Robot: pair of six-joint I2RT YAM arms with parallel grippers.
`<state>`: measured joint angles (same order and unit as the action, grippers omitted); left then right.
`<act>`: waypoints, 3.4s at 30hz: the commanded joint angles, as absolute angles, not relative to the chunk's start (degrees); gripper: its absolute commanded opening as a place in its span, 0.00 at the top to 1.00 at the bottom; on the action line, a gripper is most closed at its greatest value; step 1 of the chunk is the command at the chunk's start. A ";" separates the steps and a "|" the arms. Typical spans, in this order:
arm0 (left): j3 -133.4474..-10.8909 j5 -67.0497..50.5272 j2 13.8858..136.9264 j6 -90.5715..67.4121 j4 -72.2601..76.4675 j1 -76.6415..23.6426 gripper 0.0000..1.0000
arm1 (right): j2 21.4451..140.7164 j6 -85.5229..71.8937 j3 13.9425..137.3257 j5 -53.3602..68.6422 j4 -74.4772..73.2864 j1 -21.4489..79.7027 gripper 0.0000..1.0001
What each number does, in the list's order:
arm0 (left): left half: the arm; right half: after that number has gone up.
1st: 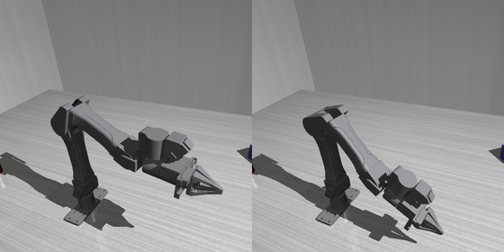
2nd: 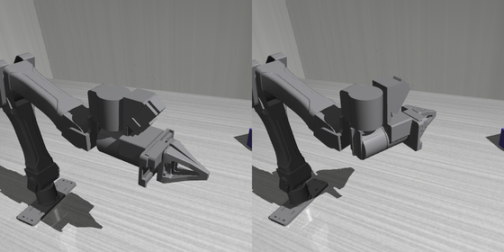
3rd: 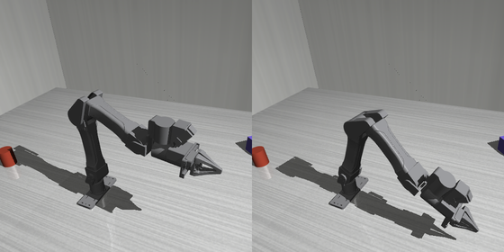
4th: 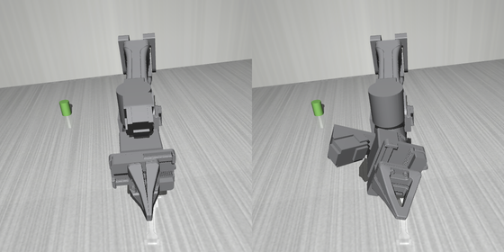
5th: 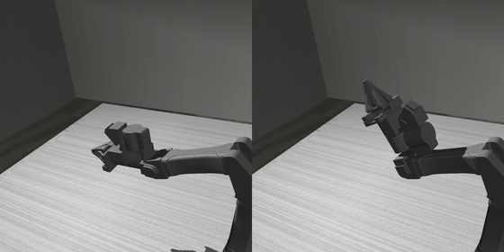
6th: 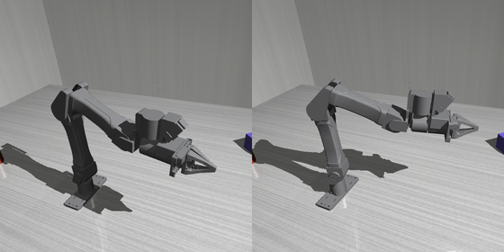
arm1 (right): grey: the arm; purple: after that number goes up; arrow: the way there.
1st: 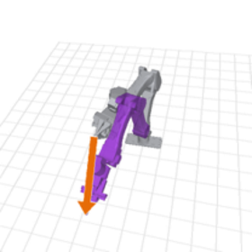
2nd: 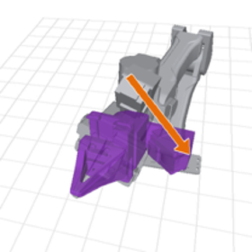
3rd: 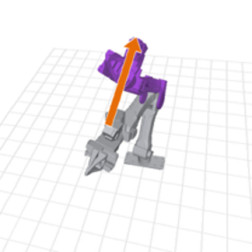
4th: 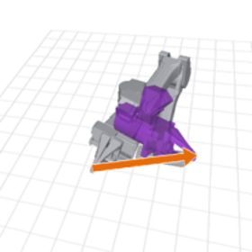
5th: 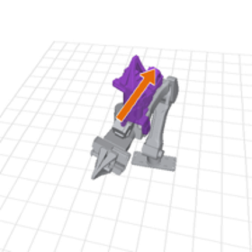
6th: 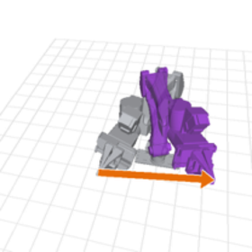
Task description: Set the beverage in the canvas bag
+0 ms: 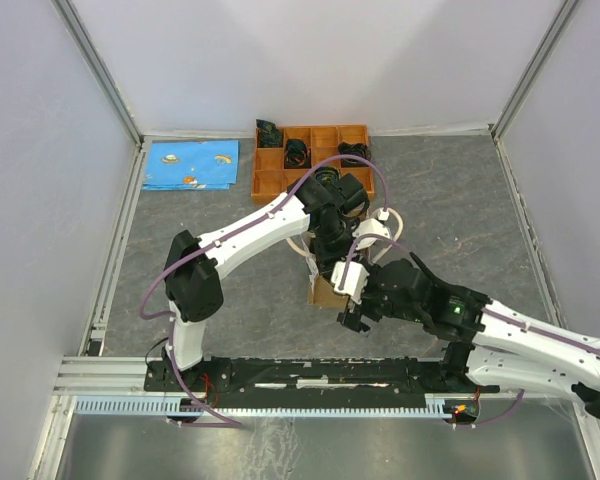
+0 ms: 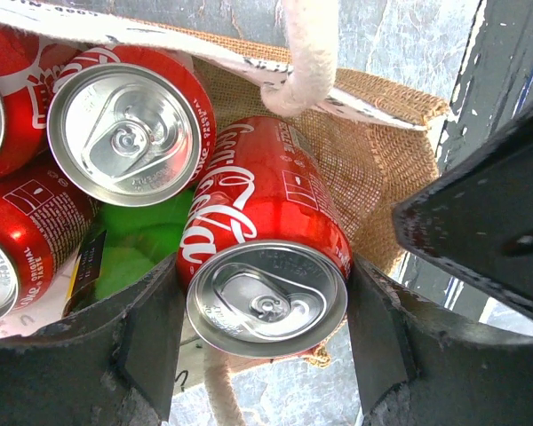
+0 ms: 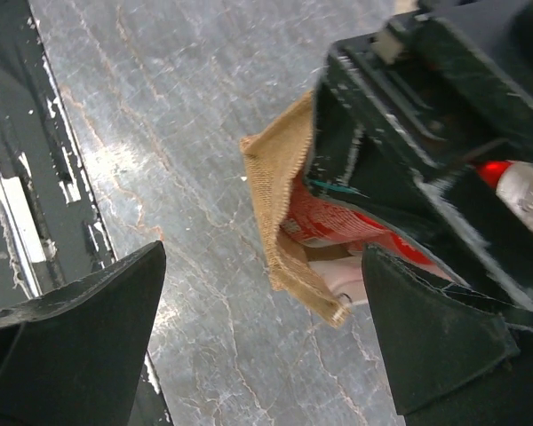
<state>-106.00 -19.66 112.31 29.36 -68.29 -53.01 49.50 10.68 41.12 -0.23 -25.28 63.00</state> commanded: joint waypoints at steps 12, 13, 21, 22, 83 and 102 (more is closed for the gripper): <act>-104.91 -14.92 108.12 28.85 -65.74 -55.24 0.97 | 36.26 6.12 45.70 -18.47 -25.62 63.13 0.01; -105.05 -13.64 107.88 29.29 -65.93 -55.38 0.97 | 35.88 5.60 45.78 -19.17 -25.58 63.16 0.01; -105.91 -10.75 106.93 31.30 -68.23 -55.68 0.97 | 35.44 -1.27 48.54 -28.70 -29.11 63.11 0.02; -105.91 -10.53 106.82 31.42 -68.40 -55.73 0.97 | 35.99 -2.38 49.21 -29.73 -30.65 63.14 0.03; -104.94 -17.02 108.89 29.94 -71.63 -56.87 0.22 | 41.92 -29.25 54.75 -41.56 -50.28 63.16 0.15; -109.74 -20.33 110.03 28.15 -73.72 -56.91 0.09 | 41.92 -29.97 53.70 -41.36 -50.19 63.18 0.13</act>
<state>-107.28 -16.60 110.13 29.47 -71.66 -56.38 42.37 -28.93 53.28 -40.99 -50.74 63.20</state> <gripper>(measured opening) 0.919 0.867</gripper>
